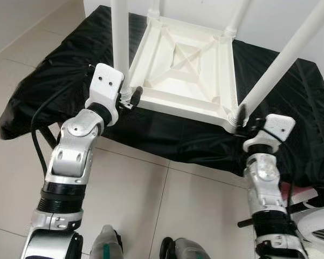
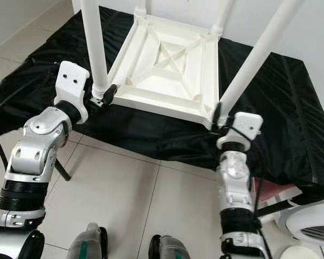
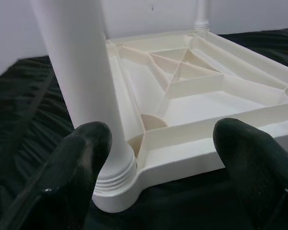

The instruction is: Building children table

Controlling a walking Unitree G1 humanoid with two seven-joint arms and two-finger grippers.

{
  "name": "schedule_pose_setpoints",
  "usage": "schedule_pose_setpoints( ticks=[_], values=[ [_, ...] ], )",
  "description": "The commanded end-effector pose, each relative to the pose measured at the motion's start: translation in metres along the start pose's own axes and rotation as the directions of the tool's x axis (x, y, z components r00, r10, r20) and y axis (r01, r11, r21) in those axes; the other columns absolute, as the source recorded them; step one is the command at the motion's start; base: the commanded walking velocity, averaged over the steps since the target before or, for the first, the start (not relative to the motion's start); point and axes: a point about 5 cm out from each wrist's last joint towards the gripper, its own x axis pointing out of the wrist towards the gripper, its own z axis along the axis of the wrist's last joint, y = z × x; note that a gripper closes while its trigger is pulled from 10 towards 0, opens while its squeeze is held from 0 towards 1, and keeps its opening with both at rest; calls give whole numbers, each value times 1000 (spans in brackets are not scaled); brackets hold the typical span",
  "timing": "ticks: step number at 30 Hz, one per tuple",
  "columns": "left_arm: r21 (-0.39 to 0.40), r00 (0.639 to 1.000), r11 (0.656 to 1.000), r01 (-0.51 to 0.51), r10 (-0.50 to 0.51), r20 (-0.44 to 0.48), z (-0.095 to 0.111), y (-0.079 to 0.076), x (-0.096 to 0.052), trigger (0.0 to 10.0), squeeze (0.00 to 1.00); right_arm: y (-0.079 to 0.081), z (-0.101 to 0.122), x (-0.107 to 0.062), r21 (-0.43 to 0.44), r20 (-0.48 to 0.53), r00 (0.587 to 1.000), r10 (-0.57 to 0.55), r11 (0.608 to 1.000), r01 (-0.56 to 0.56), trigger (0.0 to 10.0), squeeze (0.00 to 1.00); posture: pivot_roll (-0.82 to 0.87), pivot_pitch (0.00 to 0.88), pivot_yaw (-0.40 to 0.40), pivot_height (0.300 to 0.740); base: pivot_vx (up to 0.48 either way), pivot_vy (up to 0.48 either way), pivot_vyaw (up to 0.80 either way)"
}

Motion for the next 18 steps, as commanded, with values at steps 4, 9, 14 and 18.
schedule_pose_setpoints(
  ticks=[4,9,14,18],
  values=[
    [-64,996,994,-84,84,-10,-10,9,0,10000,0,17,0,-5,19,-19,996,88,996,-88,10000,0,0,30,-18,740,0,0,0],
    [-71,998,995,-68,68,-12,-12,9,8,10000,0,24,-1,-10,26,-27,992,124,992,-123,10000,0,-20,36,20,740,0,0,0],
    [-77,997,994,-73,74,7,-4,15,17,10000,0,22,-2,-14,-2,-44,992,116,993,-116,10000,0,-46,9,53,740,0,0,0],
    [-93,994,990,-109,110,1,-6,17,18,10000,0,21,-1,-10,-18,-47,995,93,995,-94,10000,0,-69,0,76,740,0,0,0]
  ],
)
